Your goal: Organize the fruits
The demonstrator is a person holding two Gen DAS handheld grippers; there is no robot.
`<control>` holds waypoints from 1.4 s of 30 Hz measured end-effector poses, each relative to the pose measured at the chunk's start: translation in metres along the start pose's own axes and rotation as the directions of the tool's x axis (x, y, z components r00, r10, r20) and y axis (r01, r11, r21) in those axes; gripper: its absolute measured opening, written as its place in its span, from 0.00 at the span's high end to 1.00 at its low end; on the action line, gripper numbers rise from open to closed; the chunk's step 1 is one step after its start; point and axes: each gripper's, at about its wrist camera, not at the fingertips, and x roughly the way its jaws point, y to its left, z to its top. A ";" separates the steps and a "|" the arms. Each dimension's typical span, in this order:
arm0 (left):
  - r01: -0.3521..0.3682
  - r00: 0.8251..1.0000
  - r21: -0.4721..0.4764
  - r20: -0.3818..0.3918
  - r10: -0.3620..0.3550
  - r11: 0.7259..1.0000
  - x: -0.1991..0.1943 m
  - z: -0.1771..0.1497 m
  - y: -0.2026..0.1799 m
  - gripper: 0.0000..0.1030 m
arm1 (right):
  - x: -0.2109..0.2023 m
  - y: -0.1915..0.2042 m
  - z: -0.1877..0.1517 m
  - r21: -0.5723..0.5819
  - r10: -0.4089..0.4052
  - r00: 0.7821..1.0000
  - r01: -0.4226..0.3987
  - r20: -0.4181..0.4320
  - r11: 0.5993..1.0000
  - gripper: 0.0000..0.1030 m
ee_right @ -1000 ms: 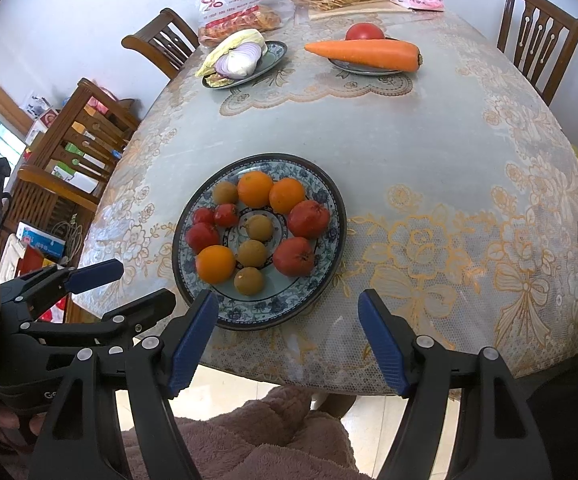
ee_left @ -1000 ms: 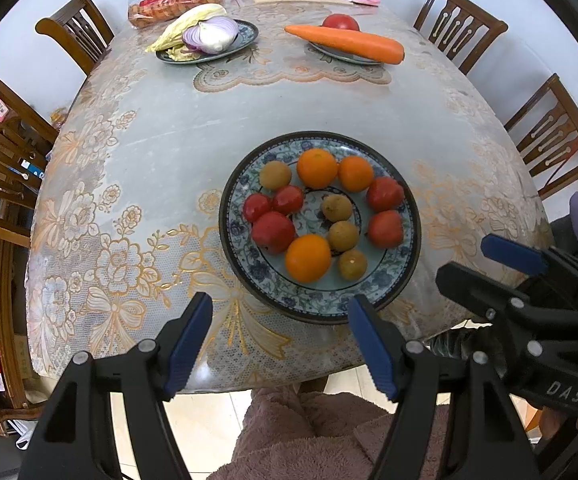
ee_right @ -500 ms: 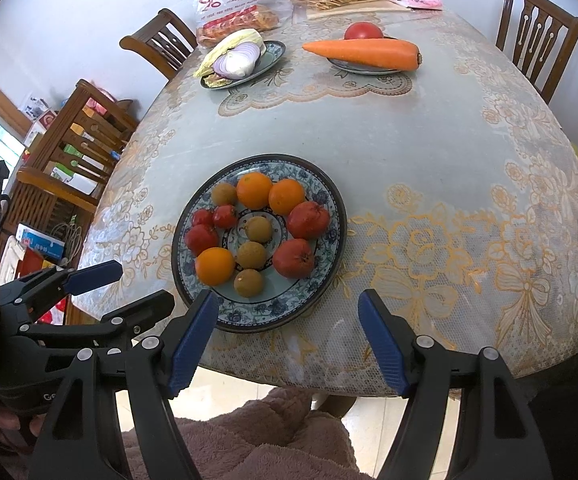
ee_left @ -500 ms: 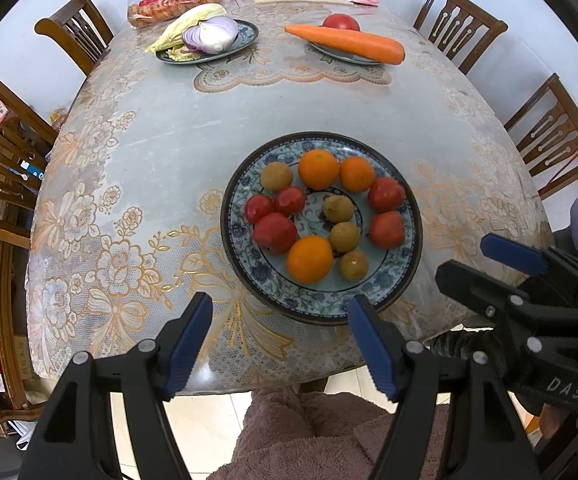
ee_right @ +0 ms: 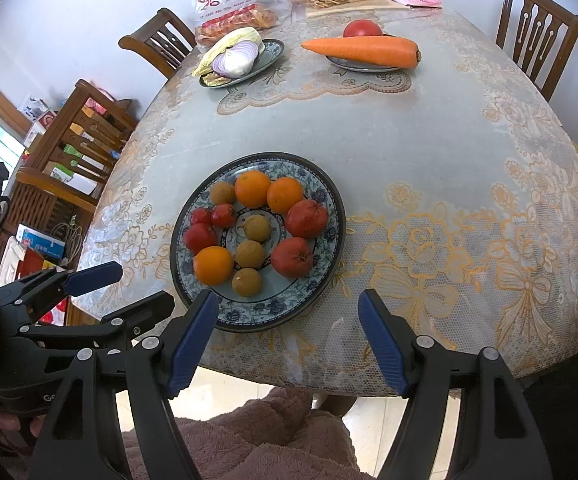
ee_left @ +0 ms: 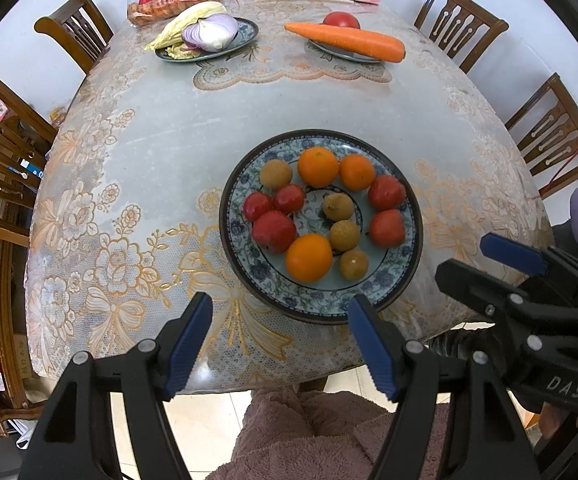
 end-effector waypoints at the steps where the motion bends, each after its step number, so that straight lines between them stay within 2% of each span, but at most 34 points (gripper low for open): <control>1: 0.000 1.000 0.000 0.000 0.000 1.000 0.000 0.000 0.000 0.28 | 0.000 0.000 0.000 0.000 0.000 1.000 0.000 0.000 1.000 0.28; 42: 0.003 1.000 0.017 -0.007 -0.003 1.000 0.001 -0.002 0.010 0.28 | 0.003 0.007 -0.001 0.008 0.001 1.000 -0.001 0.000 1.000 0.28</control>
